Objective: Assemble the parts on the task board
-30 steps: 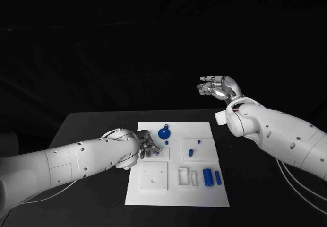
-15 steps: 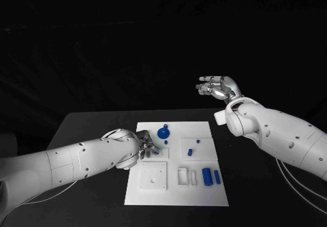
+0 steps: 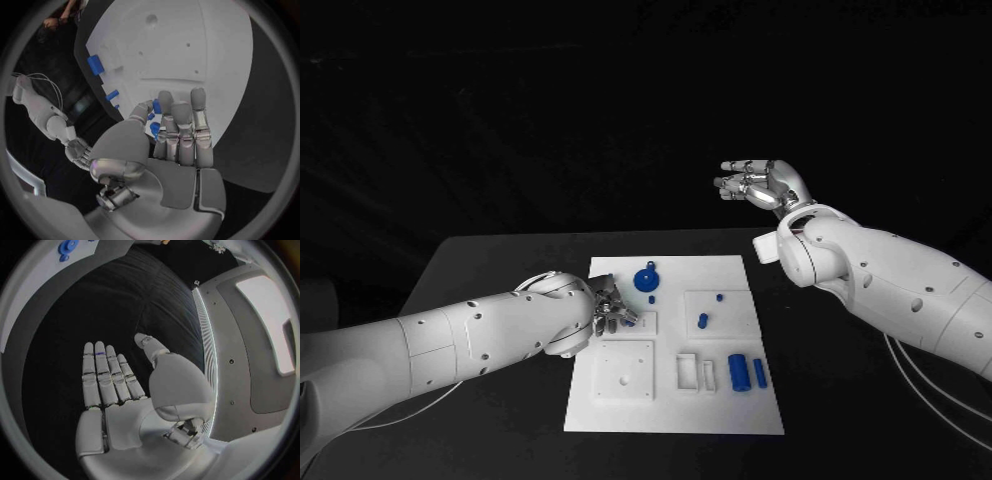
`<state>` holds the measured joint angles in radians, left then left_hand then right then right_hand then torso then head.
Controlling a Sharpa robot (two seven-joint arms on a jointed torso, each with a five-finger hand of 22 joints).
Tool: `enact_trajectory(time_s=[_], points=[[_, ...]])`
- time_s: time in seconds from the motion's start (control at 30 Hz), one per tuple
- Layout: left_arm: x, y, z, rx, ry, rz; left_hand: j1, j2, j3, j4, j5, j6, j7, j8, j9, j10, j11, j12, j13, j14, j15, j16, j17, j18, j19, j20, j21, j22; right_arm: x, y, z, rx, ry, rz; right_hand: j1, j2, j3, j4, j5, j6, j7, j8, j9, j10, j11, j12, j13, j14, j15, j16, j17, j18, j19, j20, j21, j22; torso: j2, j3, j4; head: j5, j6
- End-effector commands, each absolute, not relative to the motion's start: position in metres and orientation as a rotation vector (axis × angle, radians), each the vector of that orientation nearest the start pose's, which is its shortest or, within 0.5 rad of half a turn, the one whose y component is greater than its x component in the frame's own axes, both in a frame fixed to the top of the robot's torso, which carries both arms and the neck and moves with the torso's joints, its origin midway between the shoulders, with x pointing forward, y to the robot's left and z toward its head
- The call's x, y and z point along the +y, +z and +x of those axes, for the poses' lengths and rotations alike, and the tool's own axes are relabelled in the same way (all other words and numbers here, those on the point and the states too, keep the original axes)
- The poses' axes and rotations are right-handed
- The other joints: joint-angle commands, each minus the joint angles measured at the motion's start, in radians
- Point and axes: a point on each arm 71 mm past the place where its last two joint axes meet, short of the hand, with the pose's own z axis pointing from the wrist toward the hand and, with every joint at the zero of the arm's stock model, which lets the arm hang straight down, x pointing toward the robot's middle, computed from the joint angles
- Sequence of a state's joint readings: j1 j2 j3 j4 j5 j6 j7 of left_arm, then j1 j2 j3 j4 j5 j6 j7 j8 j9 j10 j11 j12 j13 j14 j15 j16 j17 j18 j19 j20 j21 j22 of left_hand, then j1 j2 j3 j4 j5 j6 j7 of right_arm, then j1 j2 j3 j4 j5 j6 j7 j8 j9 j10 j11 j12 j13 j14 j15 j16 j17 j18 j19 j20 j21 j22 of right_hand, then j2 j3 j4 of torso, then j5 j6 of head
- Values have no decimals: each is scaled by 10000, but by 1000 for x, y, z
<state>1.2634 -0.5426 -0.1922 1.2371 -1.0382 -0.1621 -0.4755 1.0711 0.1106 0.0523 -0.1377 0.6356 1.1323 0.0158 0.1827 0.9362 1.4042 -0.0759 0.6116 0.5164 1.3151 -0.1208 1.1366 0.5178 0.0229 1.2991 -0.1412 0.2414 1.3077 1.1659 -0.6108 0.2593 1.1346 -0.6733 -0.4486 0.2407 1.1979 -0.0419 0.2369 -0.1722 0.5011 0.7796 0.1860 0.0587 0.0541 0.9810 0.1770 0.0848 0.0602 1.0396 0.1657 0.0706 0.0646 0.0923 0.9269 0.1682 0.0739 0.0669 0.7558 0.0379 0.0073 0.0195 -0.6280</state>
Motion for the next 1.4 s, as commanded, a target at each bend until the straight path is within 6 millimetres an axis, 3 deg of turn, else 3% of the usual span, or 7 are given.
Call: enact_trajectory(time_s=[0.03, 1.4], points=[[151, -248, 521, 21410, -3911, -2442, 147, 57, 1309, -1288, 46, 264, -237, 38, 9, -20, -24, -33, 10, 44, -29, -54, 9, -183, 53, -10, -30, 81, -217, -117, 576, 12342, 11576, 6612, 18, 105, -68, 6, 61, -76, 12, -61, -12, -73, -32, 58, -9, -73, 11, -53, -14, 127, -67, 2, -39, -12, 2, 1, -13, 29, 0], [154, -250, 521, 21651, -3718, -2346, 154, 54, 1301, -1299, 37, 247, -233, 56, -11, -25, -18, -38, 26, 45, -25, -85, 33, -186, 115, -6, -191, 152, -216, -122, 575, 12410, 11590, 6654, 17, 145, -151, 24, 89, -83, 13, -60, -12, -79, -32, 63, -8, -77, 14, -54, -15, 128, -68, 1, -39, -12, 2, 5, -11, 58, -38]])
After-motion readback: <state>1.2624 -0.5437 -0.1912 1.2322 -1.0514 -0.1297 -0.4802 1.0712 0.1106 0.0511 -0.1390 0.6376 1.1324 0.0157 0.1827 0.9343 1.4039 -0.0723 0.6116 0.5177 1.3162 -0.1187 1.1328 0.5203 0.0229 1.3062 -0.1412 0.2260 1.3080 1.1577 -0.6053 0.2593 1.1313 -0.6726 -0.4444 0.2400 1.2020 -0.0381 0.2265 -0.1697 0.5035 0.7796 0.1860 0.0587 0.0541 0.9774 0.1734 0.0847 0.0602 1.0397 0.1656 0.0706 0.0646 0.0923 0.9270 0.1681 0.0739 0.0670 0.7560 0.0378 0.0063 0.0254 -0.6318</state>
